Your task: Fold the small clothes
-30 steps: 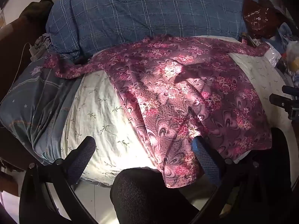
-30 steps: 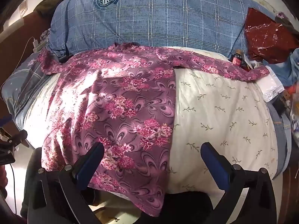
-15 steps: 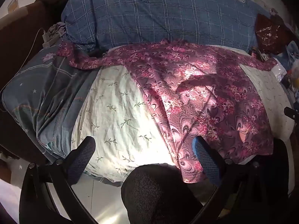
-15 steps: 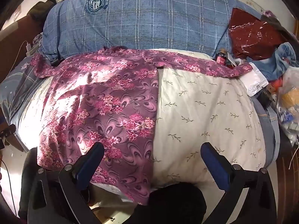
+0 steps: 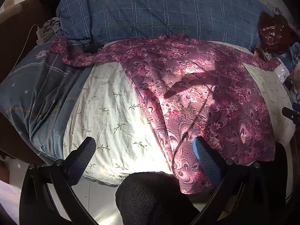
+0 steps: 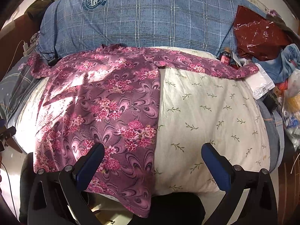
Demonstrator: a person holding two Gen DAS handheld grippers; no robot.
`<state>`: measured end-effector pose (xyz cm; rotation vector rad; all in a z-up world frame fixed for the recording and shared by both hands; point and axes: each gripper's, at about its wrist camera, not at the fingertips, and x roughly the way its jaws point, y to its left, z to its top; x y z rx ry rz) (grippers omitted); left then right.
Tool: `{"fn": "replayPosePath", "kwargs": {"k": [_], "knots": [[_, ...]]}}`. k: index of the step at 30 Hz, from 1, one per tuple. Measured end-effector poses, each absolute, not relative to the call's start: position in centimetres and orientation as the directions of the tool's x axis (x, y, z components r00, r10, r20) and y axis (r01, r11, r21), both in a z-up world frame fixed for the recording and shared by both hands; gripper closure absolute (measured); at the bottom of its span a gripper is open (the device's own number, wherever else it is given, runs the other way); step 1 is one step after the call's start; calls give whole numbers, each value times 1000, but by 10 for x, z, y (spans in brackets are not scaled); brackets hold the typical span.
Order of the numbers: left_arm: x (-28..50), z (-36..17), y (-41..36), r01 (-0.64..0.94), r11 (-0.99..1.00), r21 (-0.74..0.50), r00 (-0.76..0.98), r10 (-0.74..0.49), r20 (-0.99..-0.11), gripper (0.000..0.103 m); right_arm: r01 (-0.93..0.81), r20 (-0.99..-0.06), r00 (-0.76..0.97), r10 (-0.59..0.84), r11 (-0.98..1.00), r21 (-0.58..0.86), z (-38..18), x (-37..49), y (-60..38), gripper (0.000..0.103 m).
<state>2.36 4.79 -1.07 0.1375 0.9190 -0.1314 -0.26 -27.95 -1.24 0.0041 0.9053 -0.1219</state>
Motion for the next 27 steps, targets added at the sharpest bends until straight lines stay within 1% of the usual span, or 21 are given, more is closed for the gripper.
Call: {"fn": "replayPosePath", "kwargs": {"k": [5, 9, 13, 17, 27], "knots": [[30, -16, 45, 173, 982, 72, 587, -44, -808, 0, 119, -791, 603, -103, 992, -39, -16, 4, -284, 0], [33, -19, 43, 167, 984, 55, 581, -53, -812, 0, 125, -795, 598, -99, 992, -30, -19, 9, -286, 0], [33, -18, 39, 152, 985, 76, 598, -31, -801, 0, 127, -790, 606, -95, 992, -21, -18, 12, -287, 0], [32, -18, 34, 172, 981, 92, 605, -31, -795, 0, 132, -778, 619, -112, 991, -38, -15, 13, -288, 0], [27, -27, 38, 172, 981, 86, 579, -30, -814, 0, 145, -772, 625, -120, 989, -36, -15, 8, -294, 0]]}}
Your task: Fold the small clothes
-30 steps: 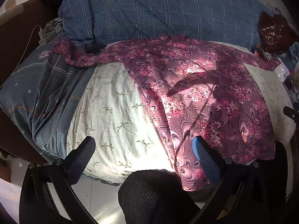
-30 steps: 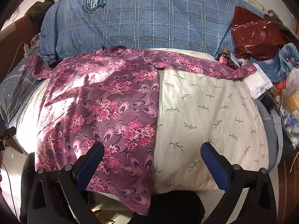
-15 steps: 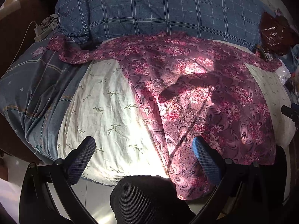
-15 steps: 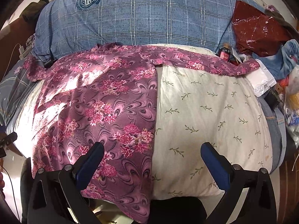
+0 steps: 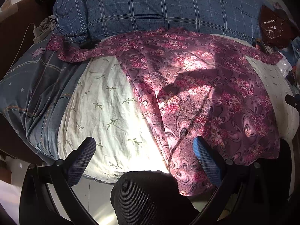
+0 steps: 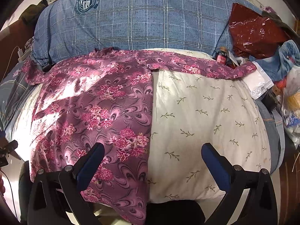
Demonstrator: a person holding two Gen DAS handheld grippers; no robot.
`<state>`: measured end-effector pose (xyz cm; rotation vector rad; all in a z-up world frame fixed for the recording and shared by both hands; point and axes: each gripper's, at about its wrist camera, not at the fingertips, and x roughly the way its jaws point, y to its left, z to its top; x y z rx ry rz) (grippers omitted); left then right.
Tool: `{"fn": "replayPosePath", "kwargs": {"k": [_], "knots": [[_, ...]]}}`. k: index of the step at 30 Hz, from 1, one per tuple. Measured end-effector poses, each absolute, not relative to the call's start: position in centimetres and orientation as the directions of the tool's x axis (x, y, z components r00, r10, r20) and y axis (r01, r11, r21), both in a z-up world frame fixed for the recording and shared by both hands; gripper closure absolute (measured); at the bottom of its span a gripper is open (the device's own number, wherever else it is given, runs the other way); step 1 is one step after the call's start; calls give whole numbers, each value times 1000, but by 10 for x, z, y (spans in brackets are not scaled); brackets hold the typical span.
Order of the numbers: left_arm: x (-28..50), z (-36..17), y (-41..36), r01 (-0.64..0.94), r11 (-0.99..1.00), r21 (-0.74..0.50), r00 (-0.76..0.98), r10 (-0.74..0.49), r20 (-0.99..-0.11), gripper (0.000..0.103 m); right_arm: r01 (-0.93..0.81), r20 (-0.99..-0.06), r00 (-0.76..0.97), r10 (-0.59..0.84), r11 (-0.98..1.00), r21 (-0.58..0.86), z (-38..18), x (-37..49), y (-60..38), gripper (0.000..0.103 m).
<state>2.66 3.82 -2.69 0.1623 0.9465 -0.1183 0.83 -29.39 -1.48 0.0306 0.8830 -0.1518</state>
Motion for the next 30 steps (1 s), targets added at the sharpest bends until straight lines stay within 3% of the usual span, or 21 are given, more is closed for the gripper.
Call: {"fn": "replayPosePath", "kwargs": {"k": [30], "knots": [[41, -25, 69, 74, 997, 36, 545, -10, -838, 0, 171, -779, 619, -99, 985, 11, -22, -2, -311, 0]]}}
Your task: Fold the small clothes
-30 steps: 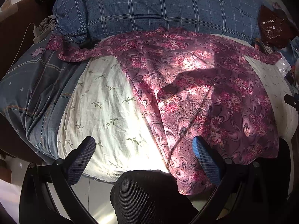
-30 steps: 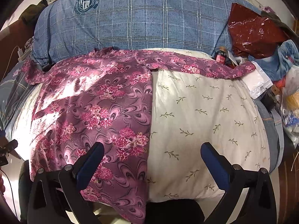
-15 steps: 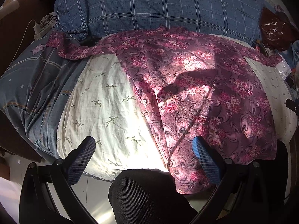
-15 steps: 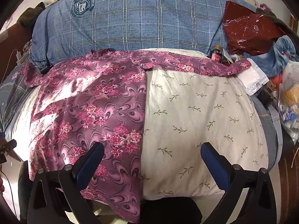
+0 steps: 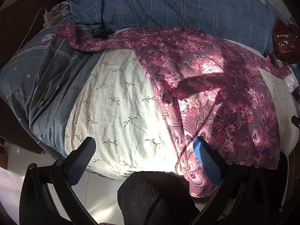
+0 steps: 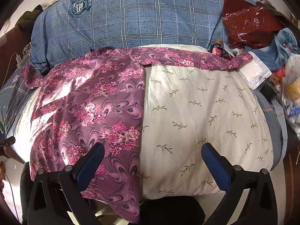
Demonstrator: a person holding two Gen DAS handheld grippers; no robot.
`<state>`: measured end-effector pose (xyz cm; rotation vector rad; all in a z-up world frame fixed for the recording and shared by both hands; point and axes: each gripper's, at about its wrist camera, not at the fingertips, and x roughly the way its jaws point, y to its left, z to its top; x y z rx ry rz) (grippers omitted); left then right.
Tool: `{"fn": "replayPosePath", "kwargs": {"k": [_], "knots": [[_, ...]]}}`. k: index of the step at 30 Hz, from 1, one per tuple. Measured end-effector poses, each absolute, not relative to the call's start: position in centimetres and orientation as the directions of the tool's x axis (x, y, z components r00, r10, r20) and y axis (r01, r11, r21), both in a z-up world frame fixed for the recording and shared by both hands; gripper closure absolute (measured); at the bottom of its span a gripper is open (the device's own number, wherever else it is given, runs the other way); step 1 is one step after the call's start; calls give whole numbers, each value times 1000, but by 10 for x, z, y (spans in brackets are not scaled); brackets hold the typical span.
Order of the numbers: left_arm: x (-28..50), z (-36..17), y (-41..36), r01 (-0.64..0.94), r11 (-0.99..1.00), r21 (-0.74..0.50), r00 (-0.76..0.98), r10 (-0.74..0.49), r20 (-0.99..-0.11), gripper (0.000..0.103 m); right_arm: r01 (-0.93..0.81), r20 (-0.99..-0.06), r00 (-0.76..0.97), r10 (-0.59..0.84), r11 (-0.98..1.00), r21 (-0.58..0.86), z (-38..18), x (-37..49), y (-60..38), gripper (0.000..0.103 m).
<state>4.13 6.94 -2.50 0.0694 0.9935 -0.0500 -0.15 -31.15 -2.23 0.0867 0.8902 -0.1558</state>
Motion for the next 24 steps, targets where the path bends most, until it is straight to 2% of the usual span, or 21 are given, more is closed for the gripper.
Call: {"fn": "replayPosePath", "kwargs": {"k": [7, 9, 14, 19, 21, 22, 23, 24], "knots": [[49, -26, 79, 34, 999, -4, 520, -21, -854, 0, 152, -792, 610, -35, 986, 74, -32, 0, -319, 1], [49, -29, 81, 28, 1000, -7, 510, -21, -860, 0, 138, -805, 593, 15, 983, 120, -42, -1, -322, 6], [50, -34, 85, 13, 1000, -14, 493, -19, -870, 0, 69, -841, 512, 176, 967, 244, -72, -1, -315, 32], [49, -34, 87, 4, 1000, -30, 487, -28, -873, 0, 24, -844, 476, 246, 956, 292, -90, -4, -300, 39], [49, -35, 87, 4, 1000, -18, 487, -18, -873, 0, -5, -839, 476, 265, 955, 298, -92, -7, -295, 55], [49, -35, 86, 3, 1000, -13, 485, -13, -874, 0, -14, -839, 480, 257, 958, 286, -92, -7, -294, 91], [50, -35, 86, 1, 1000, -11, 483, -10, -876, 0, -28, -837, 482, 261, 959, 283, -92, -8, -294, 99], [50, -35, 87, -3, 1000, -12, 479, -9, -878, 0, -33, -831, 487, 269, 957, 290, -92, -9, -296, 99]]}}
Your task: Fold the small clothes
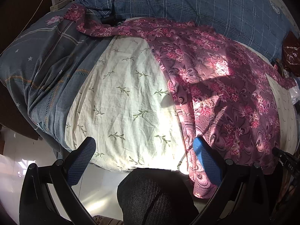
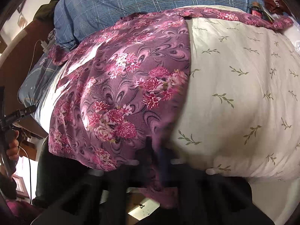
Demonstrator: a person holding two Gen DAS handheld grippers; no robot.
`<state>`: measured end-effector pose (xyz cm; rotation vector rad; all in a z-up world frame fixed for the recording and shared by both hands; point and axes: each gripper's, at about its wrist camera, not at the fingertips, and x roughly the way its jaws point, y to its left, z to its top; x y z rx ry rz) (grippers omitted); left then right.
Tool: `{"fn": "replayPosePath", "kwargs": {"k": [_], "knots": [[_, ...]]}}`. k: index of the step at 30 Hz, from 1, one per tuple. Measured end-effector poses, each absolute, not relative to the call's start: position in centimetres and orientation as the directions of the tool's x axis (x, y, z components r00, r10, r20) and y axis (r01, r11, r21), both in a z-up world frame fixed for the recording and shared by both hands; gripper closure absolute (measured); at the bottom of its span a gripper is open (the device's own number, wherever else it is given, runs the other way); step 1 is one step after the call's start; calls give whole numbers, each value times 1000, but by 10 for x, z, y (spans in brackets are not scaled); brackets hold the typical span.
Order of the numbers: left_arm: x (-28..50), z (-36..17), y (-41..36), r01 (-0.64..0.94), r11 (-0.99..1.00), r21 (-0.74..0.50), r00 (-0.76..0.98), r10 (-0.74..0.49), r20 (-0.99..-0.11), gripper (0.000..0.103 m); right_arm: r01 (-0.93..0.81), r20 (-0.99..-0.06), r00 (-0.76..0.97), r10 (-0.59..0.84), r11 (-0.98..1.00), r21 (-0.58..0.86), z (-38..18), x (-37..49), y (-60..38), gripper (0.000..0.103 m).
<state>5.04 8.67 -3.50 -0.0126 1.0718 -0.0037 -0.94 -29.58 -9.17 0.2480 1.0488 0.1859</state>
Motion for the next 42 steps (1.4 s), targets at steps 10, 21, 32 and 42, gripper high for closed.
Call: {"fn": "replayPosePath", "kwargs": {"k": [10, 21, 32, 42], "knots": [[61, -43, 82, -25, 999, -48, 423, -33, -905, 0, 106, -744, 645, 176, 943, 315, -63, -16, -380, 99], [70, -90, 58, -89, 974, -208, 204, -186, -961, 0, 122, -744, 617, 257, 902, 413, -88, -11, -387, 97], [61, -102, 66, -189, 942, -278, 168, -248, -954, 54, 129, -733, 621, 278, 886, 446, -92, -9, -388, 97], [37, -104, 44, -134, 920, -367, 153, -347, -925, 57, 146, -741, 613, 276, 882, 449, -91, -8, -388, 96]]}}
